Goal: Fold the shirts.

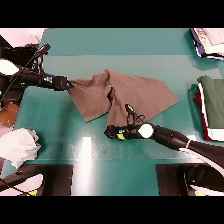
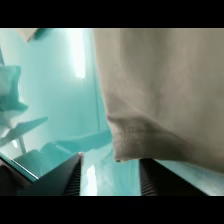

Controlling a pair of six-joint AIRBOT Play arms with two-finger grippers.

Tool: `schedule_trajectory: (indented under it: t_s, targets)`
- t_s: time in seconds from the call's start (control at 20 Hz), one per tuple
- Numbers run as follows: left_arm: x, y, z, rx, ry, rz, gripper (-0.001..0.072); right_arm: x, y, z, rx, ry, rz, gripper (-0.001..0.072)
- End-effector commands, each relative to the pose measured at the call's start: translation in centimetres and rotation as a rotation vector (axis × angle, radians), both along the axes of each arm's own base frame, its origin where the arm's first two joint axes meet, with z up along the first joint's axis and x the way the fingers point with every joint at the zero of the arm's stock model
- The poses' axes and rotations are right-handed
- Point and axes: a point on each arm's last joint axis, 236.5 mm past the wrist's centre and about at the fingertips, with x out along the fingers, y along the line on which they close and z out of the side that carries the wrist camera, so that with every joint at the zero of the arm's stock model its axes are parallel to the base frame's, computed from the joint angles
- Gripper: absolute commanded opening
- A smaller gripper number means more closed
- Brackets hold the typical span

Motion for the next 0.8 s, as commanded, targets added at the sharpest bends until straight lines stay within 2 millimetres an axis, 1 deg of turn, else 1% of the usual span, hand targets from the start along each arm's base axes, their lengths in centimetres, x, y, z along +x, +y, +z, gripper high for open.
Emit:
schedule_trajectory:
  t_s: [0.0,0.05,0.1,0.15,0.2,0.3,0.35,0.4,0.45,0.5,0.55,0.6,0.65,0.75]
  targets:
    - [0.0,0.0,0.0,0.001,0.0,-0.001,0.0031,0.5,0.4,0.0,0.002,-0.02,-0.015,0.0307]
    - [0.0,0.0,0.0,0.001,0.0,-0.001,0.0031,0.5,0.6,0.1,0.004,-0.034,-0.018,0.0285]
    - [0.0,0.0,0.0,0.001,0.001,-0.001,0.0031,0.5,0.8,0.2,0.006,-0.05,-0.018,0.0185]
    - [-0.1,0.0,0.0,0.001,0.001,-0.001,0.0031,0.5,1.0,0.3,0.007,-0.06,-0.018,0.0065]
    - [-0.1,0.0,0.0,0.001,0.004,-0.004,0.0031,0.4,1.1,0.3,0.008,-0.068,-0.017,0.0023]
    - [-0.4,-0.1,-0.1,0.0,0.015,-0.013,0.0031,0.4,1.1,0.4,0.007,-0.071,-0.013,0.0021]
    - [-0.6,-0.1,-0.1,0.0,0.019,-0.017,0.003,0.6,1.0,0.8,0.008,-0.092,-0.002,0.002]
    - [-0.6,0.2,0.2,-0.001,0.015,-0.009,0.003,1.0,0.6,1.8,0.003,-0.137,0.021,0.0019]
    - [-0.4,1.1,0.9,-0.001,0.004,0.008,0.003,1.5,-0.2,3.1,-0.001,-0.181,0.044,0.0019]
    - [0.0,2.5,2.1,-0.001,-0.018,0.034,0.003,2.3,-1.7,4.7,-0.013,-0.225,0.067,0.0019]
    - [0.2,4.3,3.8,0.002,-0.043,0.064,0.003,3.2,-3.8,6.2,-0.031,-0.255,0.072,0.0019]
    - [0.3,6.1,5.2,0.006,-0.061,0.092,0.003,4.1,-6.3,7.7,-0.05,-0.268,0.056,0.0019]
    - [0.2,7.9,6.8,0.013,-0.079,0.116,0.003,5.2,-9.7,9.3,-0.081,-0.283,0.019,0.0019]
    - [-0.6,10.1,8.9,0.024,-0.083,0.129,0.003,7.0,-16.0,12.0,-0.123,-0.319,-0.092,0.0019]
